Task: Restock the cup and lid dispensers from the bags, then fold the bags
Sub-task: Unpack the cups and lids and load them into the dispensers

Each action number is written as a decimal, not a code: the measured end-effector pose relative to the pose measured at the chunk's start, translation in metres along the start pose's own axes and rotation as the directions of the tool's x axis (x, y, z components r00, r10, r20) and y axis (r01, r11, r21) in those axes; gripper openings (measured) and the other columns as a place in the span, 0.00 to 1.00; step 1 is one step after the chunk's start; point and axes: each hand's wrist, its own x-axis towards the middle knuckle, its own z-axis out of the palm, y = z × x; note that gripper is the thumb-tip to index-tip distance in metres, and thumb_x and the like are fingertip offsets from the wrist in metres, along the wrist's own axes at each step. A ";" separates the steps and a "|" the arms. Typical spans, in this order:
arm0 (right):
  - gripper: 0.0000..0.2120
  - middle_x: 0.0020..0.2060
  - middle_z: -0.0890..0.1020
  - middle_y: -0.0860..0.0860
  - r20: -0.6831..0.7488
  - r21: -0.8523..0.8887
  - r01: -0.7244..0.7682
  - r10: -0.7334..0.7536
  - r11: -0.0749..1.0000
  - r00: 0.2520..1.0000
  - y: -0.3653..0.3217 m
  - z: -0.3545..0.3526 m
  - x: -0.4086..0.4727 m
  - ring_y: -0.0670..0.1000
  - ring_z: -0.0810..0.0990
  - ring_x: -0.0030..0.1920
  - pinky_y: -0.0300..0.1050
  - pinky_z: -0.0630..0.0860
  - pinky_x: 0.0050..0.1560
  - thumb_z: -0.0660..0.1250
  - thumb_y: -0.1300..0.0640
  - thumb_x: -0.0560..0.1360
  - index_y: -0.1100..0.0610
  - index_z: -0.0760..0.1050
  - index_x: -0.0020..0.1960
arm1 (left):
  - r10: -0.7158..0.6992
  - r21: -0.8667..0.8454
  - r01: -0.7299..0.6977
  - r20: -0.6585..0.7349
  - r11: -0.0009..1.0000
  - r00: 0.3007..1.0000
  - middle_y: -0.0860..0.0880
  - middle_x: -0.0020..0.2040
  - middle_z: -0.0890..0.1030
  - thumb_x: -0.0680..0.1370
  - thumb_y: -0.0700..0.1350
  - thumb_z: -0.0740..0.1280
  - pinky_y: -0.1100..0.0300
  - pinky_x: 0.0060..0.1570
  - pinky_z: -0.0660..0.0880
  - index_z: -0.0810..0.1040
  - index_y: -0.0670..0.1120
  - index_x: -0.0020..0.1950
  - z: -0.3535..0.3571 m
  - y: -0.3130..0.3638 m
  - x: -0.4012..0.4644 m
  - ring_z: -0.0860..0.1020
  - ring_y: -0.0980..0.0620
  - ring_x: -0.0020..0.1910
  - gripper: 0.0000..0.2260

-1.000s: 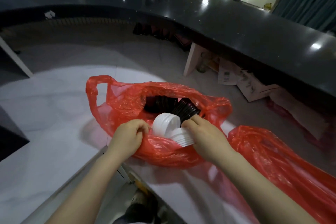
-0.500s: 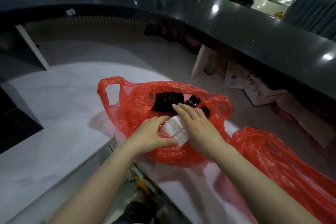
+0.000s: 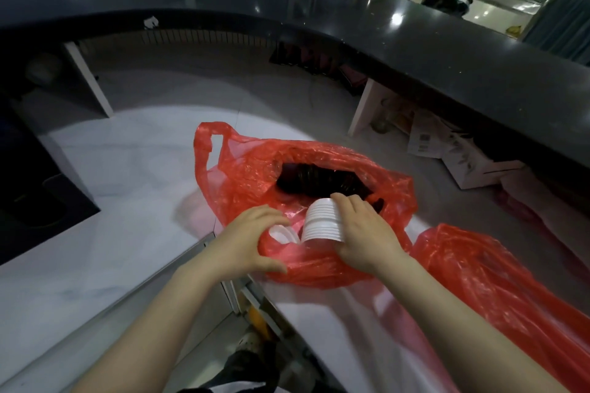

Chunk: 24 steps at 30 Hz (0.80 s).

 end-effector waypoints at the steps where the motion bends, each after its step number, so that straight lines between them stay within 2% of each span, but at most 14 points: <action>1: 0.36 0.62 0.69 0.53 -0.013 0.031 -0.016 0.016 0.999 1.000 -0.001 0.000 0.000 0.57 0.71 0.60 0.50 0.71 0.56 0.69 0.50 0.70 0.53 0.57 0.73 | -0.004 0.030 0.004 -0.003 1.000 1.000 0.61 0.68 0.65 0.61 0.66 0.74 0.58 0.70 0.55 0.69 0.59 0.68 0.001 -0.003 -0.002 0.59 0.59 0.71 0.38; 3: 0.35 0.63 0.69 0.54 -0.046 0.099 -0.018 0.023 0.995 0.999 -0.001 0.001 0.000 0.58 0.71 0.61 0.51 0.70 0.58 0.69 0.50 0.71 0.55 0.58 0.73 | -0.060 0.073 0.062 -0.029 0.995 0.998 0.59 0.73 0.61 0.61 0.62 0.76 0.57 0.70 0.58 0.64 0.58 0.72 0.006 -0.008 -0.005 0.58 0.57 0.73 0.42; 5: 0.36 0.63 0.70 0.54 -0.083 0.162 0.009 0.004 0.987 0.997 -0.002 -0.001 0.001 0.56 0.70 0.62 0.49 0.69 0.59 0.71 0.49 0.71 0.56 0.59 0.73 | -0.136 0.064 0.140 -0.060 0.988 0.989 0.58 0.77 0.53 0.62 0.60 0.77 0.59 0.69 0.57 0.55 0.57 0.76 0.015 -0.012 -0.008 0.54 0.58 0.74 0.49; 8: 0.32 0.62 0.72 0.45 -0.082 0.393 0.010 0.025 0.919 0.996 -0.004 -0.009 0.001 0.46 0.72 0.60 0.38 0.71 0.54 0.72 0.47 0.69 0.50 0.63 0.70 | -0.189 0.011 0.191 -0.107 0.981 0.976 0.56 0.78 0.49 0.62 0.60 0.77 0.58 0.69 0.57 0.44 0.58 0.77 0.026 -0.013 -0.009 0.53 0.56 0.75 0.54; 10: 0.25 0.54 0.77 0.36 -0.008 0.656 -0.063 0.090 0.752 0.996 -0.010 -0.019 0.001 0.38 0.77 0.52 0.30 0.72 0.44 0.72 0.45 0.68 0.42 0.68 0.62 | -0.212 0.007 0.214 -0.125 0.977 0.969 0.54 0.78 0.51 0.62 0.60 0.78 0.54 0.70 0.60 0.44 0.56 0.78 0.028 -0.012 -0.006 0.55 0.54 0.75 0.55; 12: 0.18 0.49 0.82 0.38 0.117 0.826 -0.144 0.084 0.545 0.990 -0.015 -0.024 0.006 0.39 0.81 0.48 0.32 0.75 0.40 0.73 0.45 0.68 0.42 0.75 0.56 | -0.241 -0.009 0.241 -0.119 0.970 0.963 0.52 0.78 0.52 0.62 0.60 0.78 0.52 0.72 0.60 0.44 0.54 0.78 0.029 -0.011 -0.003 0.55 0.52 0.75 0.56; 13: 0.14 0.47 0.84 0.41 0.176 0.843 -0.178 0.053 0.507 0.983 -0.018 -0.023 0.010 0.42 0.82 0.47 0.34 0.76 0.40 0.73 0.47 0.69 0.45 0.78 0.53 | -0.252 -0.024 0.251 -0.113 0.968 0.961 0.52 0.78 0.53 0.61 0.60 0.78 0.51 0.72 0.60 0.44 0.54 0.78 0.030 -0.012 -0.002 0.56 0.51 0.75 0.56; 16: 0.06 0.44 0.85 0.47 0.267 0.781 -0.248 0.053 0.573 0.962 -0.033 -0.015 0.025 0.48 0.83 0.45 0.39 0.78 0.41 0.73 0.51 0.72 0.49 0.80 0.47 | -0.265 -0.112 0.254 -0.105 0.961 0.958 0.52 0.77 0.59 0.59 0.59 0.79 0.48 0.70 0.64 0.44 0.56 0.78 0.031 -0.013 -0.002 0.61 0.50 0.73 0.58; 19: 0.08 0.46 0.84 0.52 0.370 0.777 -0.390 0.142 0.494 0.918 -0.041 -0.007 0.039 0.50 0.82 0.48 0.45 0.79 0.49 0.73 0.52 0.72 0.54 0.81 0.47 | -0.267 -0.162 0.247 -0.116 0.956 0.957 0.53 0.73 0.67 0.59 0.58 0.79 0.52 0.65 0.69 0.46 0.59 0.77 0.032 -0.015 -0.005 0.68 0.51 0.69 0.56; 20: 0.10 0.47 0.84 0.53 0.420 0.772 -0.440 0.152 0.459 0.895 -0.042 -0.006 0.041 0.51 0.82 0.48 0.46 0.78 0.49 0.73 0.52 0.72 0.56 0.81 0.48 | -0.264 -0.152 0.245 -0.119 0.958 0.957 0.52 0.72 0.68 0.60 0.57 0.79 0.54 0.63 0.70 0.46 0.60 0.77 0.032 -0.015 -0.006 0.69 0.51 0.68 0.55; 24: 0.11 0.44 0.84 0.55 0.568 0.752 -0.583 0.147 0.309 0.810 -0.043 -0.004 0.042 0.53 0.82 0.39 0.43 0.77 0.34 0.74 0.52 0.70 0.57 0.81 0.49 | -0.277 -0.121 0.263 -0.125 0.957 0.953 0.51 0.73 0.67 0.65 0.55 0.77 0.51 0.63 0.71 0.40 0.62 0.76 0.036 -0.017 -0.010 0.70 0.47 0.68 0.54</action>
